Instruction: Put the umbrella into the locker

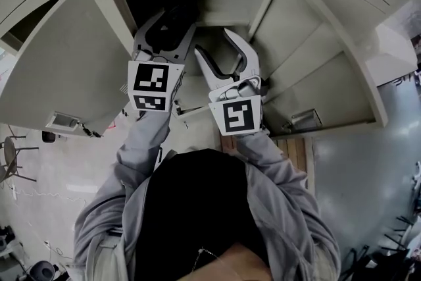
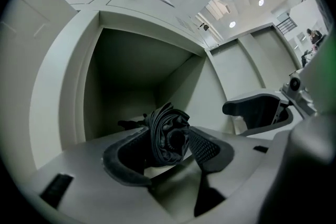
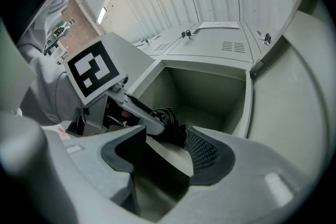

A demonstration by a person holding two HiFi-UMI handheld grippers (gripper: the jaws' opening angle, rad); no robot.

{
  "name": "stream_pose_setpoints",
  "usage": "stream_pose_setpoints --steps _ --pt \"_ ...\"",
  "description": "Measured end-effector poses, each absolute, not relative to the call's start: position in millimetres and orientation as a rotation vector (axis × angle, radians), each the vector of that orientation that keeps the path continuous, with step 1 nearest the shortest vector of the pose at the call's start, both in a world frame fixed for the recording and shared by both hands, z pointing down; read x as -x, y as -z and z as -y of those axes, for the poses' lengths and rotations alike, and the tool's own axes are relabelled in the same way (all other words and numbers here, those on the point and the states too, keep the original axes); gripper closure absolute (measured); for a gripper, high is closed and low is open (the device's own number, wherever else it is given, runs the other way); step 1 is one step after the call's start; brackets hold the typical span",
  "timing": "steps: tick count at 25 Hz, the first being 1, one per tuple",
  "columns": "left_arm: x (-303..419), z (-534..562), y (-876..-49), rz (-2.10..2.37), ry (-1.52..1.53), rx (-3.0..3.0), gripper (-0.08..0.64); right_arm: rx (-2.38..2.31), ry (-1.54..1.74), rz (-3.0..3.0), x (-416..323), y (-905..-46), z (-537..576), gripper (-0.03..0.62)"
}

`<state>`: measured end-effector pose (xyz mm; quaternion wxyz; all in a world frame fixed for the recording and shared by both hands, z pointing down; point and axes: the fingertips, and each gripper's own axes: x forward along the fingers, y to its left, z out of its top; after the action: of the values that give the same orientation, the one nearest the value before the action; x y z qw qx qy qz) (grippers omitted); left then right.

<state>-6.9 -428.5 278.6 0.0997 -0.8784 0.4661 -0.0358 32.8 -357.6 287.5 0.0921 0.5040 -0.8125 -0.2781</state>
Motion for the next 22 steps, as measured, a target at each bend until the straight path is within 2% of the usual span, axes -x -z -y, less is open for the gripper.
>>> stream_pose_setpoints --steps 15,17,22 --pt "5 435 -282 -1.440 0.064 2.621 0.324 -1.551 0.777 2.500 -35 -278 352 0.366" --pt "8 429 -281 -1.438 0.043 2.625 0.325 -1.590 0.736 2.533 -39 -276 353 0.394" --pt "15 406 -280 -1.421 0.021 2.622 0.328 -1.701 0.588 2.617 -49 -273 355 0.527"
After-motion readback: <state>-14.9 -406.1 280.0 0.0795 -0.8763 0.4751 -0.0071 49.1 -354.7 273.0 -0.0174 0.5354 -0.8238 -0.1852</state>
